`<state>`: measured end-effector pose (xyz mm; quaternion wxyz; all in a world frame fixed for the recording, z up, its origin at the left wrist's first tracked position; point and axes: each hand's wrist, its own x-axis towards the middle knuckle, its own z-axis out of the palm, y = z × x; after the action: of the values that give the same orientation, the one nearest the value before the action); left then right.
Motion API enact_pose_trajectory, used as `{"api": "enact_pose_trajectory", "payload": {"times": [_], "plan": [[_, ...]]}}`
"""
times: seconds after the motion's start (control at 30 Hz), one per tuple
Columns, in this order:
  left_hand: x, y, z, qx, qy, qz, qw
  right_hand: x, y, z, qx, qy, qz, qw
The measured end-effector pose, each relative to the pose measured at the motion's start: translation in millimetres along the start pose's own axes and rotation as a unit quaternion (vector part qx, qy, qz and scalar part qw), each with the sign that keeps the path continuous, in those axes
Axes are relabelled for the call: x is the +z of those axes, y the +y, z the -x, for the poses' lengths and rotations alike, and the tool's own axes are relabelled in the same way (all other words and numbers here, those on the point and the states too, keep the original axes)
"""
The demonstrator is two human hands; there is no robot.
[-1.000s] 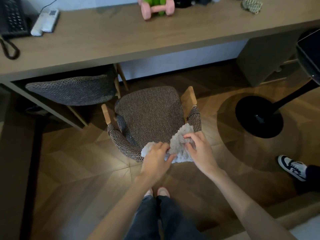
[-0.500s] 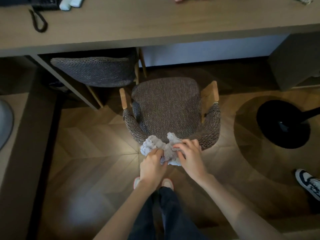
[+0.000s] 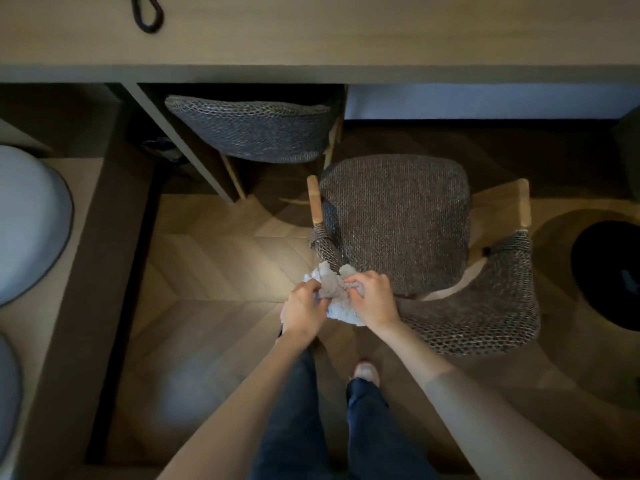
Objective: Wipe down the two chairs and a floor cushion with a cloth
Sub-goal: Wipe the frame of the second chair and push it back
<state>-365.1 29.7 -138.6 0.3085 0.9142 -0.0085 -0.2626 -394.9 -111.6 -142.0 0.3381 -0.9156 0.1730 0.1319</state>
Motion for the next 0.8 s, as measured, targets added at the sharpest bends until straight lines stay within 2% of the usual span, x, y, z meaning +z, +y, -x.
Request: {"api": "enact_pose_trajectory", "payload": {"times": [0.1, 0.2, 0.33, 0.4, 0.47, 0.57, 0.7, 0.8], "plan": [[-14.7, -9.3, -32.2, -0.018, -0.049, -0.005, 0.999, 16.6, -12.5, -22.7, 0.035, -0.001, -0.004, 0.999], [-39.4, -12.4, -65.2, -0.012, -0.06, 0.026, 0.998, 22.1, -28.5, -45.8, 0.07, 0.029, -0.073, 0.995], [-81.8, -2.2, -114.5, 0.053, -0.025, 0.046, 0.997, 11.1, -64.1, -91.5, 0.063, 0.115, -0.155, 0.979], [-97.0, 6.7, -141.6, 0.08, 0.012, 0.055, 0.995, 2.9, -80.5, -119.3, 0.042, 0.163, -0.169, 0.971], [-105.2, 14.5, -169.4, 0.097, 0.032, 0.064, 0.993, -3.5, -91.4, -146.3, 0.034, 0.177, -0.165, 0.97], [-102.6, 19.6, -210.7, 0.092, 0.009, 0.071, 0.993, -2.6, -91.5, -184.5, 0.052, 0.13, -0.147, 0.979], [-82.8, 25.5, -256.1, -0.016, -0.025, 0.177, 0.984, 10.7, -82.8, -226.6, 0.096, 0.02, -0.177, 0.979], [-60.0, 29.8, -273.0, -0.061, -0.047, 0.249, 0.965, 25.8, -74.0, -242.0, 0.119, -0.026, -0.172, 0.978]]}}
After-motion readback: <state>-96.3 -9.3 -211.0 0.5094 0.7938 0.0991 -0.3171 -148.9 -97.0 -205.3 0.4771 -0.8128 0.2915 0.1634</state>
